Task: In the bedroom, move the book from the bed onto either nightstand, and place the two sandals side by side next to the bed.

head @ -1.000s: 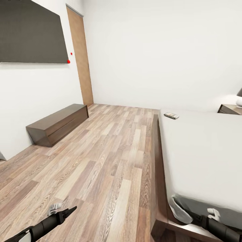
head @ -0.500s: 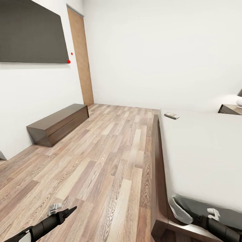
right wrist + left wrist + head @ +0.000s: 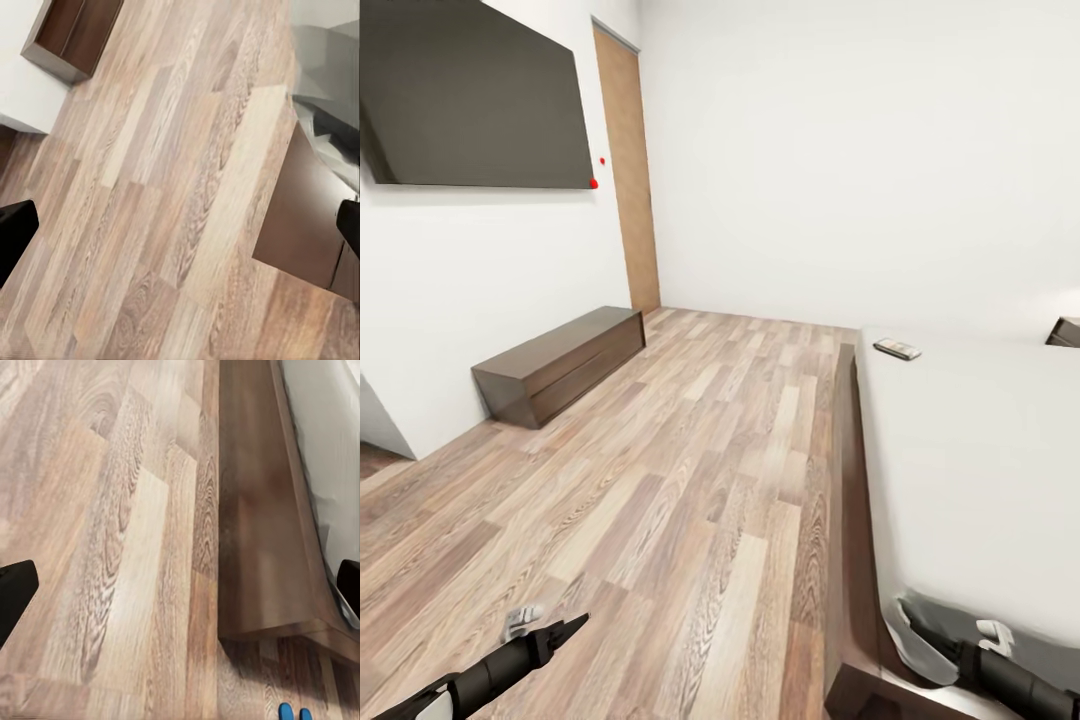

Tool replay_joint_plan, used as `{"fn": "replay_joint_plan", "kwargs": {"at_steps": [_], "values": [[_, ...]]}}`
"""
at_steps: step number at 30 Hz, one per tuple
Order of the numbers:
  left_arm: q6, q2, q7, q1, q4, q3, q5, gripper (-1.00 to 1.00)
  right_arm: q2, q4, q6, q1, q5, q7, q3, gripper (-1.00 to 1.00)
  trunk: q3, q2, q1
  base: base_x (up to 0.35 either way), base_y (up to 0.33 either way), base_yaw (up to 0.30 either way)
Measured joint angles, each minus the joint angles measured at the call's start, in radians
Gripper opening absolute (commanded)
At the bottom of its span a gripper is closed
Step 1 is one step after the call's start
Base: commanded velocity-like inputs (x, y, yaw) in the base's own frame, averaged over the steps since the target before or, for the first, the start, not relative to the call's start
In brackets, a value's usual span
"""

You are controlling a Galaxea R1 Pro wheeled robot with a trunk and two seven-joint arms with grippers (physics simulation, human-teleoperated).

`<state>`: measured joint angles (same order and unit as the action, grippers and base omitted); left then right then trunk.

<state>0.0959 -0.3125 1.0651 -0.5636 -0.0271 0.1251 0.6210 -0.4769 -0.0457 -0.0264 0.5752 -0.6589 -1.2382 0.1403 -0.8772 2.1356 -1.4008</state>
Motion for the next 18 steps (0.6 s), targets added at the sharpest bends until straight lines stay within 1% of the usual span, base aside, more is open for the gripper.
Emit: {"fn": "replay_joint_plan", "kwargs": {"at_steps": [11, 18], "values": [[0.000, 0.001, 0.000, 0.000, 0.000, 0.000, 0.000, 1.00, 0.000, 0.000, 0.000, 0.000, 0.000, 0.000, 0.000, 1.00, 0.000, 0.000, 0.000, 0.000, 0.000, 0.277], [0.001, 0.026, 0.000, 0.000, 0.000, -0.001, 0.000, 1.00, 0.000, 0.000, 0.000, 0.000, 0.000, 0.000, 0.000, 1.00, 0.000, 0.000, 0.000, 0.000, 0.000, 0.277]]}}
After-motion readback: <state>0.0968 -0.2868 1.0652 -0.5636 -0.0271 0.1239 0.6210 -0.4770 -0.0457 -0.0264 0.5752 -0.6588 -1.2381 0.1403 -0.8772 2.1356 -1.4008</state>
